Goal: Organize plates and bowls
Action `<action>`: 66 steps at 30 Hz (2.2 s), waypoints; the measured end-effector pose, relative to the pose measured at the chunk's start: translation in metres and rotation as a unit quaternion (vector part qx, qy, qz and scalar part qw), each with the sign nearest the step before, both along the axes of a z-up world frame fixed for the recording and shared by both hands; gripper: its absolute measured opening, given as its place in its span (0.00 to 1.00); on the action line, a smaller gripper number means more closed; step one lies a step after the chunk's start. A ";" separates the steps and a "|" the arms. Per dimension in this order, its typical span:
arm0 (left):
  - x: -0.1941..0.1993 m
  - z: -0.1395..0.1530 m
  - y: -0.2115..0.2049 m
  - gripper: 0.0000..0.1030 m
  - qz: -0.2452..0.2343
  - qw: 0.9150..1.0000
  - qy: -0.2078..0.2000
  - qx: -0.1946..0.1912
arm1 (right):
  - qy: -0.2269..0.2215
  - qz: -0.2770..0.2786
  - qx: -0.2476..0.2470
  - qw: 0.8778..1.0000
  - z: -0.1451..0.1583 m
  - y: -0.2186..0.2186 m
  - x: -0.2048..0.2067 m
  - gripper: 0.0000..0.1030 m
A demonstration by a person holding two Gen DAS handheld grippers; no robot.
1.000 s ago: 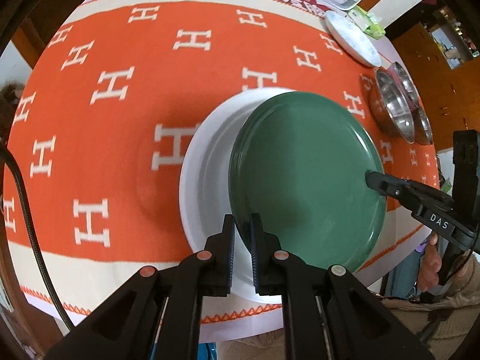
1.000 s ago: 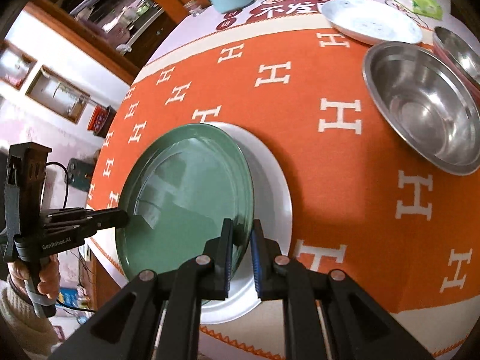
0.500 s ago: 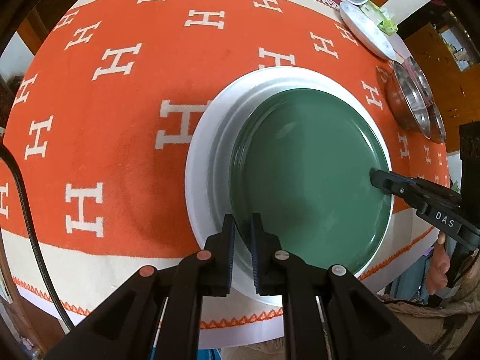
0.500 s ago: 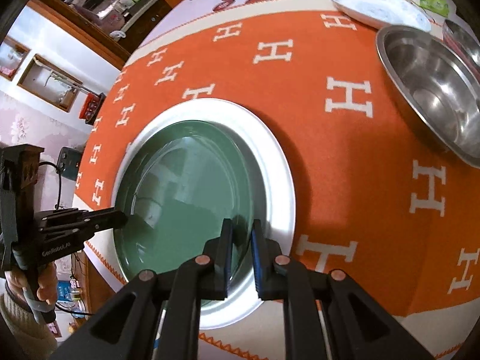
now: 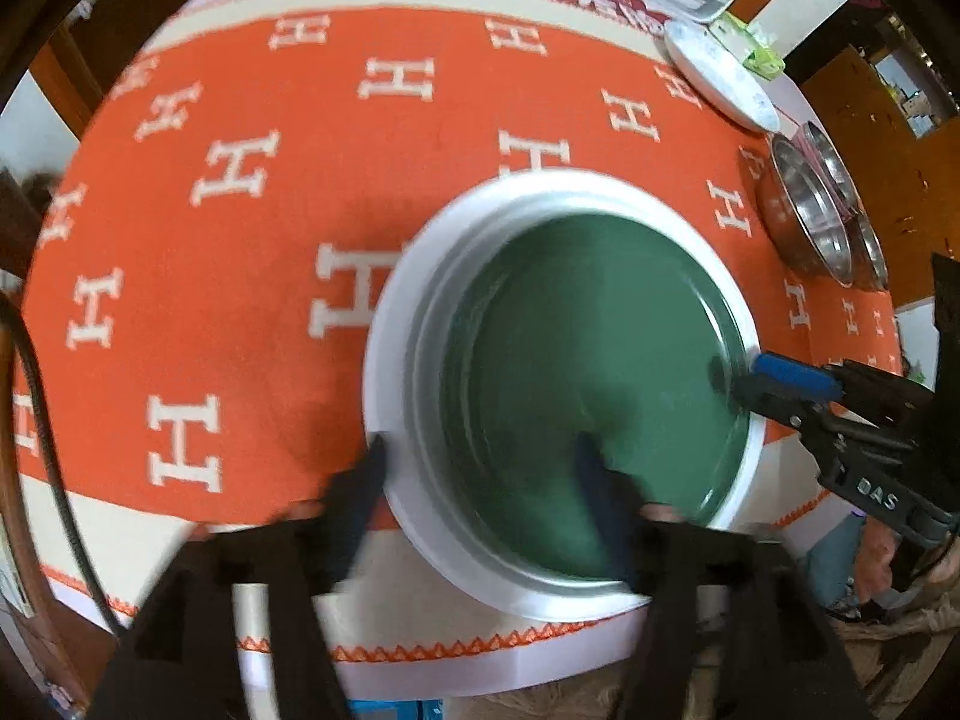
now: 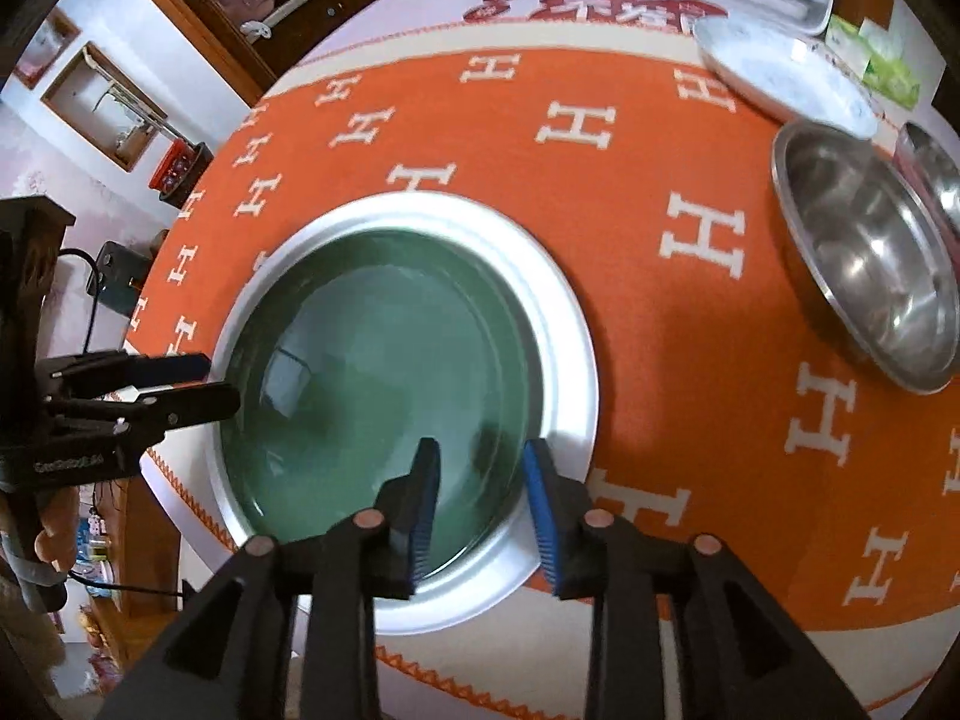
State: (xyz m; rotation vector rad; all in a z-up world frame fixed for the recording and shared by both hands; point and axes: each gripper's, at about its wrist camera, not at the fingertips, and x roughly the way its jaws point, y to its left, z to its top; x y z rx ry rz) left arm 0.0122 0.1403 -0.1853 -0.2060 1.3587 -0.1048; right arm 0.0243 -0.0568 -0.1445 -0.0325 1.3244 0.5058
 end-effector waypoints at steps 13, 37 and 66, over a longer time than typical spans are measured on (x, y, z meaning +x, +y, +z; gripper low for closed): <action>0.005 0.037 -0.017 0.77 -0.007 0.998 -0.050 0.026 | -0.041 0.009 0.017 0.999 0.030 -0.007 -0.003 0.38; 0.035 0.187 -0.143 0.77 -0.078 0.974 -0.203 0.067 | -0.151 0.008 0.073 0.986 0.149 -0.104 0.004 0.38; 0.347 0.067 -0.190 0.75 -0.062 0.996 -0.058 0.025 | 0.031 -0.187 0.027 0.981 0.046 -0.237 0.319 0.28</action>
